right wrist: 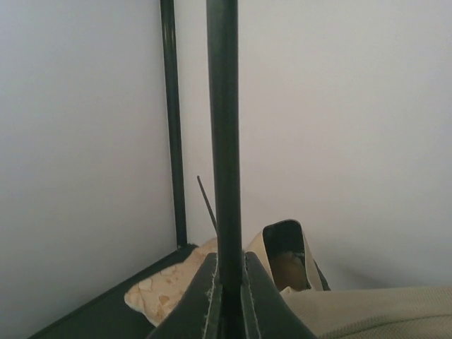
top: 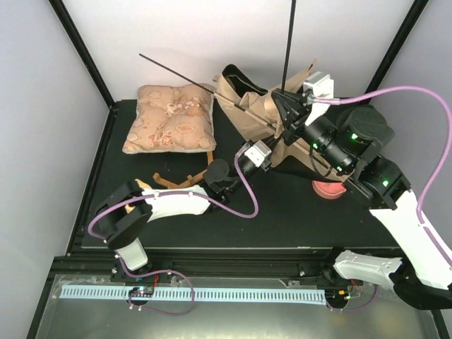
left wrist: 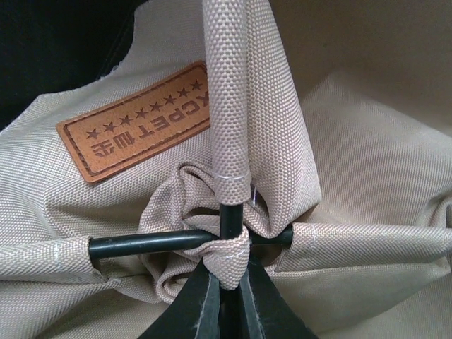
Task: Set up the pet tent
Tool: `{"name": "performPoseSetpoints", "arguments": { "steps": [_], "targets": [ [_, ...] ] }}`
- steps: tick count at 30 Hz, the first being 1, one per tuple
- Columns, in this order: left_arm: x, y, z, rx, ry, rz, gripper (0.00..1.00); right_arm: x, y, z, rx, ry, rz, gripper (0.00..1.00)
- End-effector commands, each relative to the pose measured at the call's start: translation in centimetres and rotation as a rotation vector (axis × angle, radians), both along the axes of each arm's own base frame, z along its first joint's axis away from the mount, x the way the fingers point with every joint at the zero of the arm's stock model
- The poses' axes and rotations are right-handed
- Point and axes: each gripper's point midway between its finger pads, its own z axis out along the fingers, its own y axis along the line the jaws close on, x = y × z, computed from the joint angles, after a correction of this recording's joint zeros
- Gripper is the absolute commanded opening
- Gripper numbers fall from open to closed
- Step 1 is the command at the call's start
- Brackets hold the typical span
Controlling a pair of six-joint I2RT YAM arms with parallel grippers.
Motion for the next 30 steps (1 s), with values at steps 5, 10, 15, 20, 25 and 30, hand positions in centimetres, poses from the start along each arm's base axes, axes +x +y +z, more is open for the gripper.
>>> {"name": "performPoseSetpoints", "arguments": {
  "steps": [5, 10, 15, 20, 25, 30],
  "targets": [
    [-1.2, 5.3, 1.9, -0.248, -0.092, 0.092, 0.01, -0.6, 3.8, -13.7, -0.136, 0.335, 0.238, 0.01],
    [-2.5, 5.8, -1.7, -0.161, -0.02, 0.079, 0.02, -1.5, 3.4, -15.3, -0.117, 0.385, 0.258, 0.01],
    [-3.2, 5.7, -5.8, -0.063, 0.104, 0.067, 0.02, -1.7, 3.9, -18.8, -0.13, 0.467, 0.298, 0.01],
    [-3.0, 6.9, -9.2, -0.043, 0.253, 0.101, 0.02, -2.8, 4.5, -21.0, -0.089, 0.485, 0.376, 0.01],
    [-3.0, 7.4, -11.7, 0.011, 0.411, 0.098, 0.08, -4.1, 5.3, -22.7, -0.096, 0.505, 0.472, 0.01],
    [-3.5, 8.7, -15.3, 0.082, 0.622, 0.119, 0.13, -4.5, 5.3, -24.9, -0.104, 0.517, 0.49, 0.01]
  ]
}}
